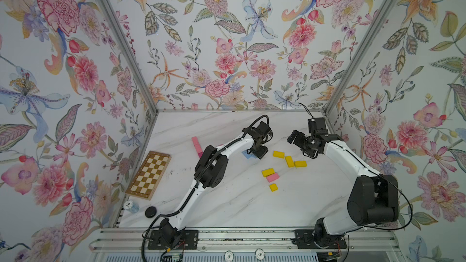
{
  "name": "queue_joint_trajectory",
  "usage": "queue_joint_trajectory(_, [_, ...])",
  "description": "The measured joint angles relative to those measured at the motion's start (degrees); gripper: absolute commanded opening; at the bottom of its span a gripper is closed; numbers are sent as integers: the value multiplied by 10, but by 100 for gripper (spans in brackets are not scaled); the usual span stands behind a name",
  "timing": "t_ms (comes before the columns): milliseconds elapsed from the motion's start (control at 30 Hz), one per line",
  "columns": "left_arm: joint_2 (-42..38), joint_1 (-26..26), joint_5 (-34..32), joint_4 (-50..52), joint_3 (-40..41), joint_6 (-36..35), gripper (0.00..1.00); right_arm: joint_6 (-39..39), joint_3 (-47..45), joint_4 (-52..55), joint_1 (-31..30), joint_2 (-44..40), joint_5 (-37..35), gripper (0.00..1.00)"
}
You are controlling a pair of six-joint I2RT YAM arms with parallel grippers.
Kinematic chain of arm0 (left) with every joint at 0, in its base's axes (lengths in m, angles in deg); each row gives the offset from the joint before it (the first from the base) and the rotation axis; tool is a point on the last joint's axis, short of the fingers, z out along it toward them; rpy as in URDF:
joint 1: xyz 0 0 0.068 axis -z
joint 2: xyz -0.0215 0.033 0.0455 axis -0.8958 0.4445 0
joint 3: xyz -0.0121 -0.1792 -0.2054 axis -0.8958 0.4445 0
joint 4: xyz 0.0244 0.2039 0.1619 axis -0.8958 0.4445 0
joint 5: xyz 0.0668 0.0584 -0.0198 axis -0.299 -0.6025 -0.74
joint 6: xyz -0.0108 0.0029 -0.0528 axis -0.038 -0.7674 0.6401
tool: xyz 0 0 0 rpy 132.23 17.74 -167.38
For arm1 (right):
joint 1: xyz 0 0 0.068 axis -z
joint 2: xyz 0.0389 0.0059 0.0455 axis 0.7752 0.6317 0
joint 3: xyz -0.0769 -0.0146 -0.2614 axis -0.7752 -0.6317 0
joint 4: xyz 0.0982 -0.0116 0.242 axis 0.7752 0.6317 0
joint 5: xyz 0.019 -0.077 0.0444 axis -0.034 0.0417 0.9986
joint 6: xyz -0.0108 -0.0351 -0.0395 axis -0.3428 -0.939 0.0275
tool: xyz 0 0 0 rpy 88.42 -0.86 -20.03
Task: Assemble the letter v with building blocks
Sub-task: Adjust the building block at the center of the board.
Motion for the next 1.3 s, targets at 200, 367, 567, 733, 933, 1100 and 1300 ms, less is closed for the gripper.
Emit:
queue_joint_trajectory(200, [21, 0, -3, 9, -37, -20, 36, 0, -11, -4, 0, -11, 0, 99])
queue_joint_trajectory(367, [26, 0, -4, 14, -48, -38, 26, 2, -17, -5, 0, -16, 0, 99])
queue_joint_trajectory(567, [27, 0, -4, 12, -49, -51, 18, 4, -18, -5, 0, -22, 0, 99])
queue_joint_trajectory(733, [33, -1, -6, 11, -58, -57, 16, 5, -23, -5, 0, -28, 0, 99])
queue_joint_trajectory(933, [38, -10, 3, 11, -67, -54, 17, 4, -25, -5, -8, -28, -1, 99])
queue_joint_trajectory(1100, [38, -20, 6, 7, -66, -55, 17, -10, -22, -5, -45, -25, -19, 99])
queue_joint_trajectory(1300, [38, -25, 14, 4, -64, -55, 17, -21, -12, -1, -78, -16, -39, 99])
